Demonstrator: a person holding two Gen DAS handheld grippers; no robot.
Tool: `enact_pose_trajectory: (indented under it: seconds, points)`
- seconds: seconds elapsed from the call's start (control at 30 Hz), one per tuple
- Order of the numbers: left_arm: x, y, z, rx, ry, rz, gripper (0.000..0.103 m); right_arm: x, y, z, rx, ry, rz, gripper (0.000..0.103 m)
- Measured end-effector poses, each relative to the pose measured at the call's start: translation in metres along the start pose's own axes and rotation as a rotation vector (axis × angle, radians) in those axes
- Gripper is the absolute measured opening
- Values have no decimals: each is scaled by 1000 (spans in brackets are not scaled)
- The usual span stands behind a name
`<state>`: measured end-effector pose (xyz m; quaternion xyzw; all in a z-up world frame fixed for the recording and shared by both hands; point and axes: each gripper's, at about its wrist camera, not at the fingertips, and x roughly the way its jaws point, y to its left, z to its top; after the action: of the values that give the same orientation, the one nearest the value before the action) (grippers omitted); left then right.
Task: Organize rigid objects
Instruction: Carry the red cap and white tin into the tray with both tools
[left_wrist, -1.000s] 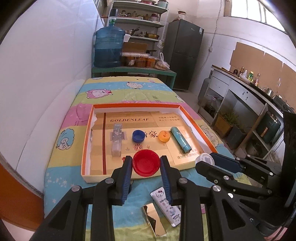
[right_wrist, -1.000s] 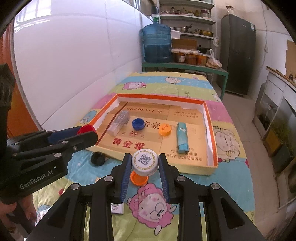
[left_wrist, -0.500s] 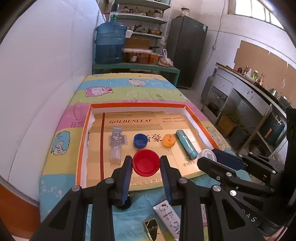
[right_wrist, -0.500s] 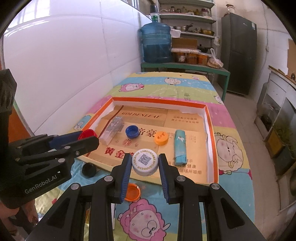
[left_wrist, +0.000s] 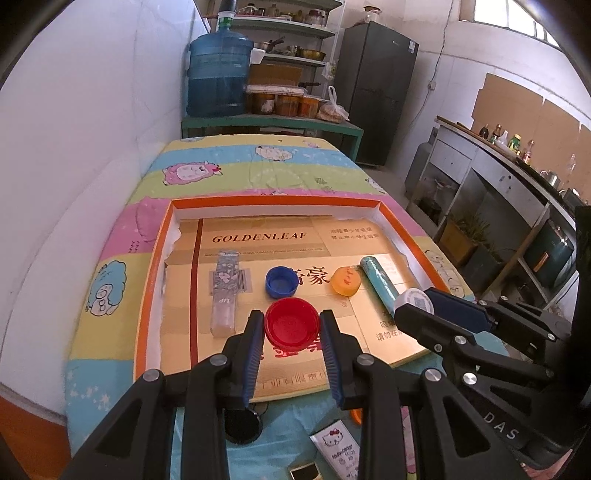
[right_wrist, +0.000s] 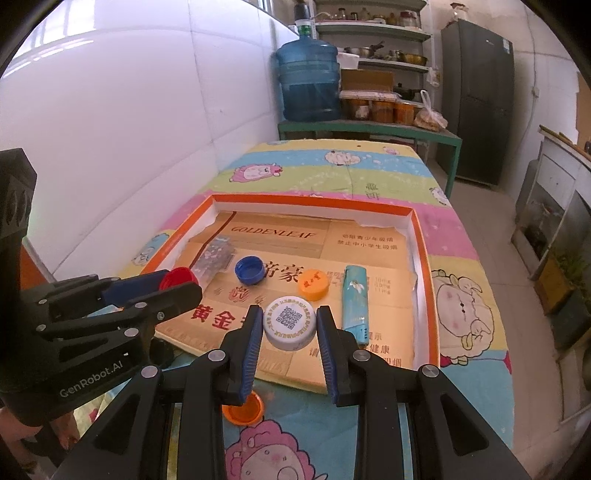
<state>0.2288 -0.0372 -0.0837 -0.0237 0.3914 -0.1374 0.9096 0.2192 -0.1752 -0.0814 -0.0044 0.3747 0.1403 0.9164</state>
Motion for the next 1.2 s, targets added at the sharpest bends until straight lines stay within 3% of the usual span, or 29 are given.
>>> enact_pose_trajectory:
  seconds: [0.97, 1.2]
  points:
    - [47, 8, -2, -18, 81, 4, 31, 60, -10, 0, -28, 119, 18, 30]
    - [56, 13, -6, -44, 110, -25, 31, 69, -11, -3, -36, 140, 10, 30]
